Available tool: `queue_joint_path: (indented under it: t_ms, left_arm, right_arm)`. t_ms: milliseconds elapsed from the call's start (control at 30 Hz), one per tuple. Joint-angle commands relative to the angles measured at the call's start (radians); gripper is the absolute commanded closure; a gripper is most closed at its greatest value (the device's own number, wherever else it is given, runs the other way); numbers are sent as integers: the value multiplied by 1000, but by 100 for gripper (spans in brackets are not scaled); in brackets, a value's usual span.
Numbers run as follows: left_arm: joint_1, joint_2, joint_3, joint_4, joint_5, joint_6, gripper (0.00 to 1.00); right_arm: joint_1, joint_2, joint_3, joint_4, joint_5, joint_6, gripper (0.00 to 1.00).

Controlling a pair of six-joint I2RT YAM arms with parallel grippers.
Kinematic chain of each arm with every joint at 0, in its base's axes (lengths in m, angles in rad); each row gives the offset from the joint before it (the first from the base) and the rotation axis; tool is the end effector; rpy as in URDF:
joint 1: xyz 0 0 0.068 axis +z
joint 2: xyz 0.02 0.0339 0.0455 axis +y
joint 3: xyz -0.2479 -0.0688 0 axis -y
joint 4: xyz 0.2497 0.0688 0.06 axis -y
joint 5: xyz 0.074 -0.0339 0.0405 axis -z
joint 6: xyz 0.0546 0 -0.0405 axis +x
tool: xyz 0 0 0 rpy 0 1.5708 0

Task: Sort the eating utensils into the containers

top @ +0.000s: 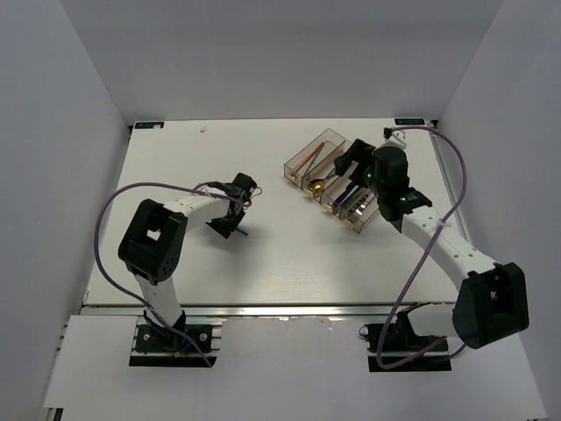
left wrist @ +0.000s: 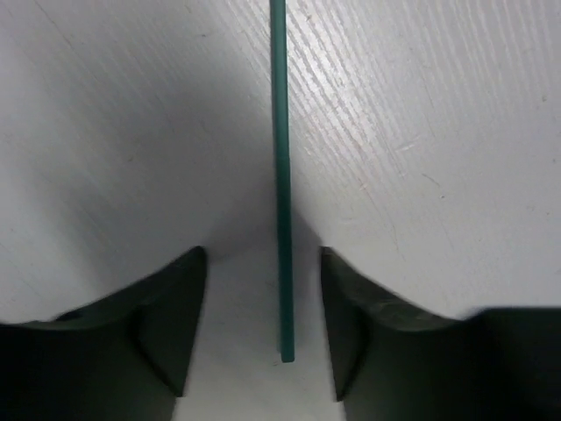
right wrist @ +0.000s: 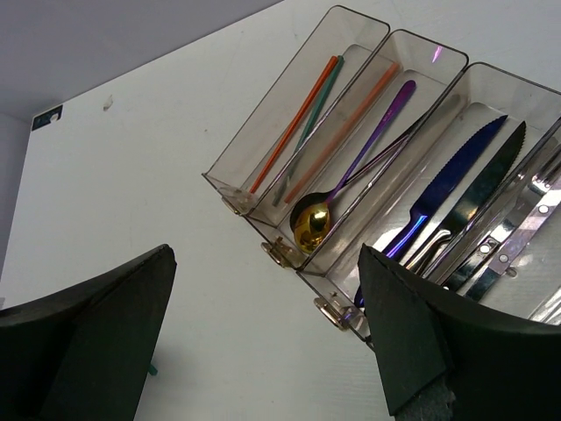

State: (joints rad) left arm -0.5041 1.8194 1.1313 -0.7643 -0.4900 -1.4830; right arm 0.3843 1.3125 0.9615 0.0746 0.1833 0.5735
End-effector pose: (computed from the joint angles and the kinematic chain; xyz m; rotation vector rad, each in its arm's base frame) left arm 0.2982 -0.1352 0.1202 -1.2846 2.3278 0.2307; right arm 0.3139 0.1162 0.2888 0.3055 1.8468 0.4980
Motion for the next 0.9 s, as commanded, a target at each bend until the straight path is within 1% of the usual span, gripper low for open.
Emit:
queue_joint_path:
  t_ms: [0,33,67,100,133,200,300,333,367,467,533,567,600,633,667,700,733,767,800,833,867]
  left_arm:
    - [1,101,-42,83,103,-11,46]
    - [2,122,-44,80,113,-11,61]
    - [1,124,-54,91,131,-10,69]
    - [1,123,-86,106,142,-10,80]
    - [2,118,-102,129,158,-13,88]
    - [1,112,-119,138,171,-3,89]
    - [3,119,-104,86,154,15,89]
    - [1,118,-107,80,159,32,92]
    - [1,115,-113,86,163,42,100]
    - [-1,71,-163,138,185,108,100]
    - [-10,-15,-185,215,170,229,100]
    - [-28,-52,-194,229,148,262,100]
    - [-40,-90,-199,244,125,295,100]
    - [-47,-171,-209,303,111,367,100]
    - [-57,-214,-259,368,137,421,100]
    - [-60,-254,-283,416,157,453,100]
    - [-62,-323,-309,498,207,511,100]
    - [-62,-356,-336,544,241,541,100]
    - [-63,-382,-390,606,264,556,100]
    - [-65,-432,-418,647,327,588,100]
    - [-67,-456,-445,689,359,601,100]
  right_arm:
    - [-1,-67,-12,31,-5,-1,11]
    - [1,-74,-15,36,-2,-1,11]
    - [-1,-82,-20,37,1,-1,11]
    - [-1,-97,-24,42,-1,0,11]
    - [1,-102,-26,45,-5,0,11]
    - [1,-113,-30,48,-16,6,11]
    - [1,-130,-38,59,-27,17,11]
    - [-1,-139,-49,62,-33,23,11]
    - [1,-145,-56,77,-44,26,11]
    - [1,-160,-89,106,-57,45,11]
    - [1,-156,-112,137,-123,49,11]
    - [-1,-145,-115,171,-215,46,11]
    - [1,-115,-113,178,-264,45,11]
    - [1,-98,-110,189,-310,43,11]
    - [1,-76,-109,203,-411,66,11]
    - [-1,-32,-106,233,-450,83,11]
    - [2,-10,-106,255,-479,100,11]
    - [4,13,-110,284,-526,120,11]
    - [10,57,-109,315,-534,156,11]
    - [33,80,-103,327,-544,164,11]
    - [50,106,-95,343,-579,166,11]
